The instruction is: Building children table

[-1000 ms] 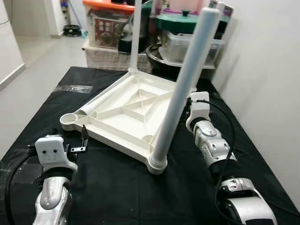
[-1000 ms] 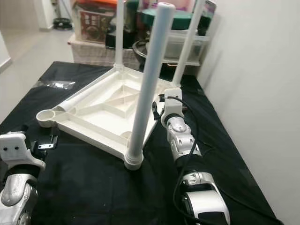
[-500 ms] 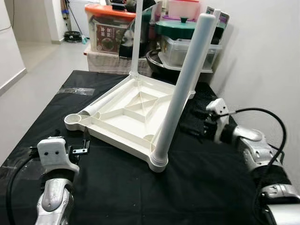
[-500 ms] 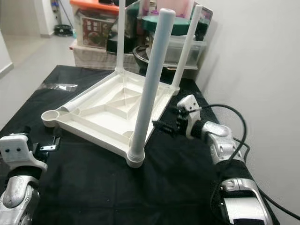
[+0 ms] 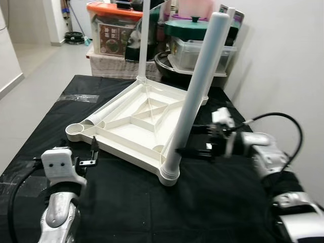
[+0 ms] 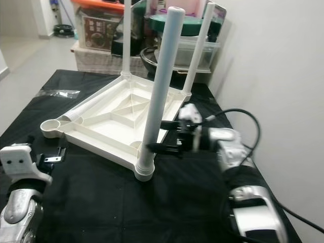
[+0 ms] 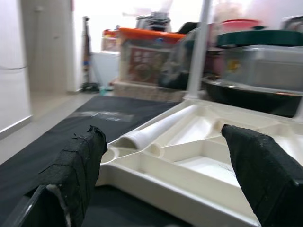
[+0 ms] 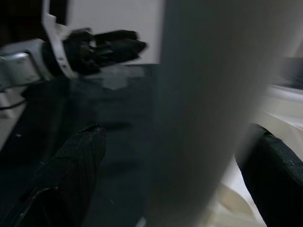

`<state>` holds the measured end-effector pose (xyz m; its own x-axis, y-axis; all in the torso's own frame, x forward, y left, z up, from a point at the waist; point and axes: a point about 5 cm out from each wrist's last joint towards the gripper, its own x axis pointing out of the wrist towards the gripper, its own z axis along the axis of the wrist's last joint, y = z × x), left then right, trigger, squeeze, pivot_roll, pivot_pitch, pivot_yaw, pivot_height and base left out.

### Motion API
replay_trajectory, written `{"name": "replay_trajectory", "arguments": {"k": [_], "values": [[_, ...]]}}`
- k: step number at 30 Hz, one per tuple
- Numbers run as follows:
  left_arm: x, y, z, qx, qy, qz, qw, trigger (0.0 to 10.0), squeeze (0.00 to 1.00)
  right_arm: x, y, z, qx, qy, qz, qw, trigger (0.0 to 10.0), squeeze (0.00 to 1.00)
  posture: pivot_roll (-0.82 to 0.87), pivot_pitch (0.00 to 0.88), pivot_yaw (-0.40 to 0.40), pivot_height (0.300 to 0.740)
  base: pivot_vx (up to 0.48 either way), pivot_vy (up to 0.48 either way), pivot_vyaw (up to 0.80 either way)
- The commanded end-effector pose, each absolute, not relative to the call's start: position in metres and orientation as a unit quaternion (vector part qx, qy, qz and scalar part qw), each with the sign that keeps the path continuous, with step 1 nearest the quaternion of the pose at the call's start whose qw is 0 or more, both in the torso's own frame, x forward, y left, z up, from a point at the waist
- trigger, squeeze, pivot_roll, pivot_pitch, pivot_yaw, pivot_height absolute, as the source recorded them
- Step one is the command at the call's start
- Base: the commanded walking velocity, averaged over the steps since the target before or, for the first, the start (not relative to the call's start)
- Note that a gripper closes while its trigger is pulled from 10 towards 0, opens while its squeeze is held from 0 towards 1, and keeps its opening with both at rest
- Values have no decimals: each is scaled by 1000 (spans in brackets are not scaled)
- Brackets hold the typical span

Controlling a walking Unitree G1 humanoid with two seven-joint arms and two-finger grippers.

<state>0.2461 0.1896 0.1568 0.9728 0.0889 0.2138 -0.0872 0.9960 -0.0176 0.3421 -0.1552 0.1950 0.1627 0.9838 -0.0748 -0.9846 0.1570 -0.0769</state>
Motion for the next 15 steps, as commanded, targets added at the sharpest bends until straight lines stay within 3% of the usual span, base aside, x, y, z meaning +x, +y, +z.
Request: {"name": "replay_trajectory", "arguments": {"k": [1,6,8,9,10,11,13,14,15], "values": [[247,188,153,-5,-98,38,994,10000,0,341,-145,200,-51,-11,666,744,10000,0,92,0,-148,740,0,0,0],[248,187,153,-5,-98,36,995,10000,0,343,-134,200,-48,-21,672,738,10000,0,94,0,-152,740,0,0,0],[248,186,152,-5,-97,36,995,10000,0,347,-130,199,-47,-24,654,755,10000,0,93,0,-153,740,0,0,0],[248,186,152,-5,-97,35,995,10000,0,354,-127,198,-42,-25,617,785,5882,0,92,0,-155,740,0,0,0],[247,186,152,-6,-96,35,995,10000,0,363,-125,197,-33,-27,560,827,0,0,89,0,-158,740,0,0,0],[247,186,152,-6,-96,35,995,10000,0,363,-125,197,-33,-27,560,827,0,0,89,0,-158,740,0,0,0],[247,186,151,-6,-95,35,995,10000,0,379,-129,192,-18,-4,424,906,0,0,89,0,-159,740,0,0,0],[247,186,151,-6,-95,35,995,10000,0,379,-129,192,-18,-4,424,906,0,0,89,0,-159,740,0,0,0],[246,186,151,-5,-94,36,995,10000,0,388,-139,188,-9,20,310,950,0,0,84,0,-158,740,0,0,0]]}}
